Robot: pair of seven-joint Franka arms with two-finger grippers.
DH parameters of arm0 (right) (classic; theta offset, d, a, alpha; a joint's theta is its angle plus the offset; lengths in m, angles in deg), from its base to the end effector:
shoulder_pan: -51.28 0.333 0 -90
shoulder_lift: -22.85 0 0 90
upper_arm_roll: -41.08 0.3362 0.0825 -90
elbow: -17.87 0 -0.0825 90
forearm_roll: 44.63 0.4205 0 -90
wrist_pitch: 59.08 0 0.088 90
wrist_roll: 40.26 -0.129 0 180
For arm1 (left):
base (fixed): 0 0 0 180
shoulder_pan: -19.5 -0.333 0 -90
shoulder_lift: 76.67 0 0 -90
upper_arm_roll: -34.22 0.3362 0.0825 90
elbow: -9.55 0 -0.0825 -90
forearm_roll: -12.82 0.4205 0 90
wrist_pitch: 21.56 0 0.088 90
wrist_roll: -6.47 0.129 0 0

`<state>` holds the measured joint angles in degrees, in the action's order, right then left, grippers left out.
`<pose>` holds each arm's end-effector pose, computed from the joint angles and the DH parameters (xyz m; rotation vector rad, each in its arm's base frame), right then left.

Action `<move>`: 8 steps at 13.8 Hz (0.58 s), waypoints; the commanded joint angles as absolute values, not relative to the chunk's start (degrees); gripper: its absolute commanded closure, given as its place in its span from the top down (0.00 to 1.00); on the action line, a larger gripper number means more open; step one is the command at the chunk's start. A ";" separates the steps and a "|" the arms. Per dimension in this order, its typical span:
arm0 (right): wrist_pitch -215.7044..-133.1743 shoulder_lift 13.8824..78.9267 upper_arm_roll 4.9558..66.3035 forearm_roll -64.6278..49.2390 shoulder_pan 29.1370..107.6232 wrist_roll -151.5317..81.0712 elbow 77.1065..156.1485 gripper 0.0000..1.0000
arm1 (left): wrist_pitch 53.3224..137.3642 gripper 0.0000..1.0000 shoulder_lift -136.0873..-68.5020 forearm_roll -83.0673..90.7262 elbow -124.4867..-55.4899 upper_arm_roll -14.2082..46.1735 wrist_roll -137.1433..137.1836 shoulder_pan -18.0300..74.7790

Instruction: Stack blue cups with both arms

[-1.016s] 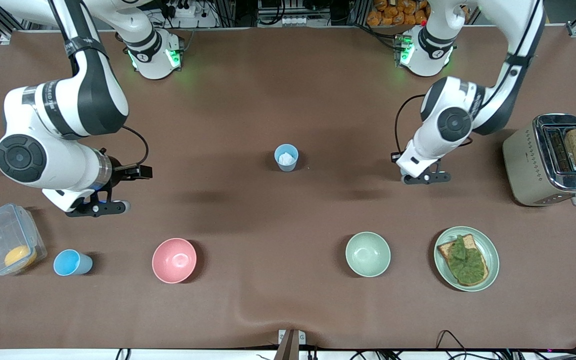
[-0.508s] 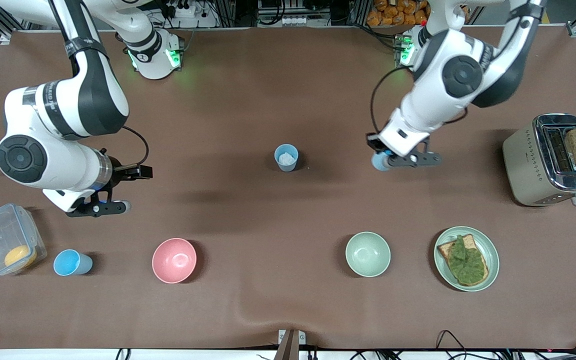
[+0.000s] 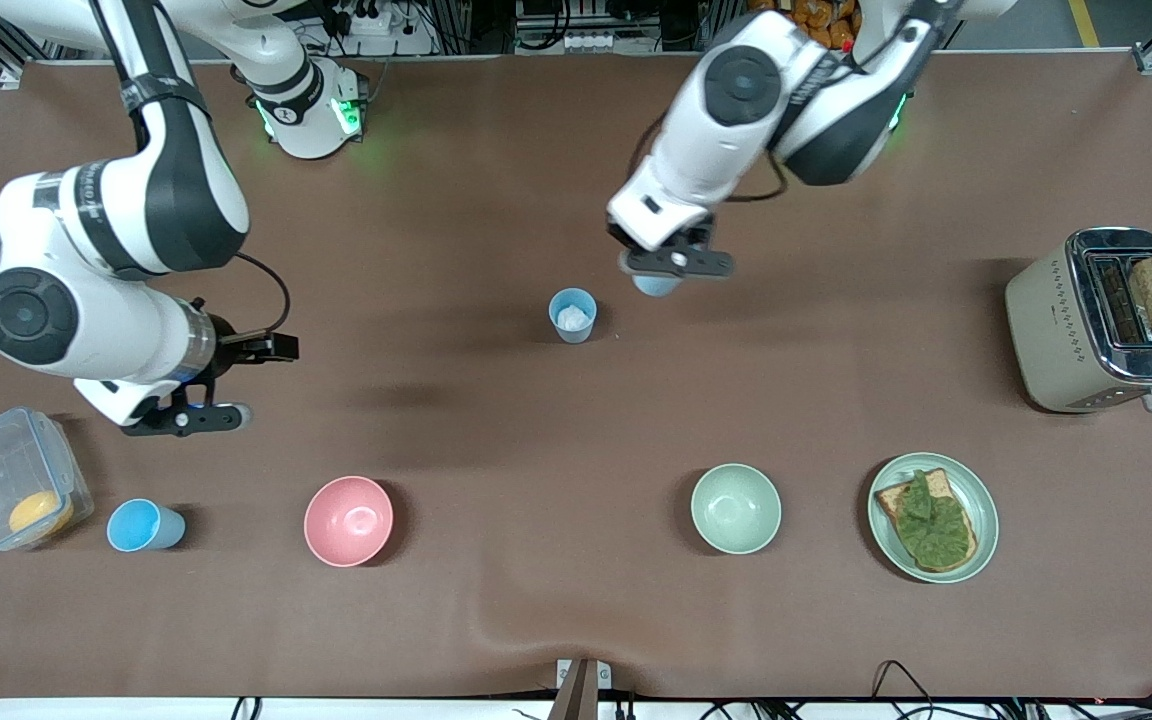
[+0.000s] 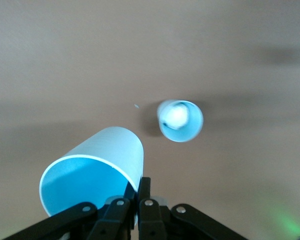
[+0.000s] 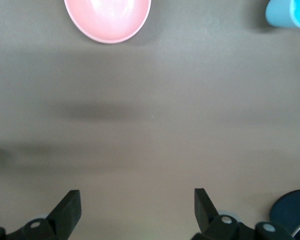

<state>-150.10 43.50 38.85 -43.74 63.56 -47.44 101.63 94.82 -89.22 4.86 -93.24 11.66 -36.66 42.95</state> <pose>0.6679 0.1237 0.4480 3.0865 0.0755 -0.3582 0.4589 -0.4719 0.4224 2.9642 0.0289 -0.1832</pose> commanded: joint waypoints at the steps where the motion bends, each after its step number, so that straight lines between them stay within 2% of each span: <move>1: -148.39 41.40 39.41 -43.48 62.01 -46.86 96.82 1.00 | 94.11 0.00 -95.99 5.35 -85.74 15.83 -41.85 49.18; 3: -145.06 40.26 39.84 -43.31 58.25 -46.07 93.03 1.00 | 94.19 0.00 -99.60 5.79 -82.57 19.00 -43.97 53.49; 5: -143.28 36.32 39.41 -41.57 56.65 -45.27 93.63 1.00 | 94.20 0.00 -101.10 5.70 -82.47 20.07 -45.29 55.01; 8: -138.64 34.55 39.58 -38.50 55.50 -46.94 94.25 1.00 | 94.20 0.00 -103.12 5.96 -82.04 20.33 -46.88 56.32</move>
